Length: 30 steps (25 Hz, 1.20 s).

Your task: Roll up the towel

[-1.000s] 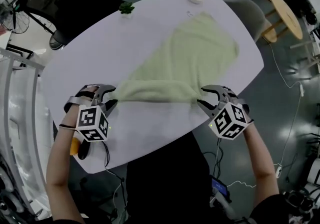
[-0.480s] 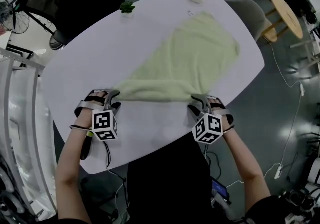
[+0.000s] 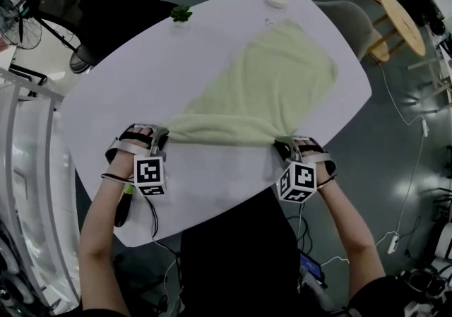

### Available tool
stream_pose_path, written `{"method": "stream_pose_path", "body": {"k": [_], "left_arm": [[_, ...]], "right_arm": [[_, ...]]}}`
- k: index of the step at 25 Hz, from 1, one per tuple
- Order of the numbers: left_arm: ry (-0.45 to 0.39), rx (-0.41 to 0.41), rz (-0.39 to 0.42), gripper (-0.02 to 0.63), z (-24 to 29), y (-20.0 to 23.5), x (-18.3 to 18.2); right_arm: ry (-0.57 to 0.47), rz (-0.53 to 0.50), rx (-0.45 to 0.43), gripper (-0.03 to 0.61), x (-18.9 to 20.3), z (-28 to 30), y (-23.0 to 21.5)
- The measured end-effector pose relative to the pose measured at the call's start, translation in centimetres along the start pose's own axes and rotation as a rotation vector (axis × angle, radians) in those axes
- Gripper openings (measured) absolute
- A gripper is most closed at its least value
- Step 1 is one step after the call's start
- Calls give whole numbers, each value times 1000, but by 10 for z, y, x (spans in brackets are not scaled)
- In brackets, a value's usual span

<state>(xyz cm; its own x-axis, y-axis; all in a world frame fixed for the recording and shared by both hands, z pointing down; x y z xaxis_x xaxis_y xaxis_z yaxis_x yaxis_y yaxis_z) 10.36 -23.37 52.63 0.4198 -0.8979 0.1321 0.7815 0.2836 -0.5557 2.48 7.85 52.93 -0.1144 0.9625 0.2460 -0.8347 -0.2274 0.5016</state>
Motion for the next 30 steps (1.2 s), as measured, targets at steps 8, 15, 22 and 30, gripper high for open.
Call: {"method": "stream_pose_path", "body": {"k": [8, 15, 22, 30], "left_arm": [[-2, -29, 24, 36, -34, 0, 6], [-44, 20, 4, 35, -72, -30, 4], [-58, 194, 2, 34, -93, -86, -2], [-80, 311, -128, 34, -78, -74, 8]], "right_arm": [[-14, -49, 46, 25, -14, -36, -8], [-26, -63, 7, 25, -26, -64, 8], [-52, -46, -157, 25, -32, -75, 69], [-43, 59, -405, 28, -29, -45, 60]]}}
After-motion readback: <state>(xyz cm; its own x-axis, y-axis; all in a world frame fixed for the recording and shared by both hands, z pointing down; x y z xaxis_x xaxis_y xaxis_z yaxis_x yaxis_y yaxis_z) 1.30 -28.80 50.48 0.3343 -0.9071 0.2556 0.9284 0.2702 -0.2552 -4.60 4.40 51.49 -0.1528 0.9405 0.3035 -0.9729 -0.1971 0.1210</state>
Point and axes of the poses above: the fingertips, and each gripper's own axes: z forward along the fingers, y to its left, x out of its underside, the point moved 8 cm from there along -z, backward along the fingers, and after that the axes turned 3 degrees about -y, right-handed, at the moved point
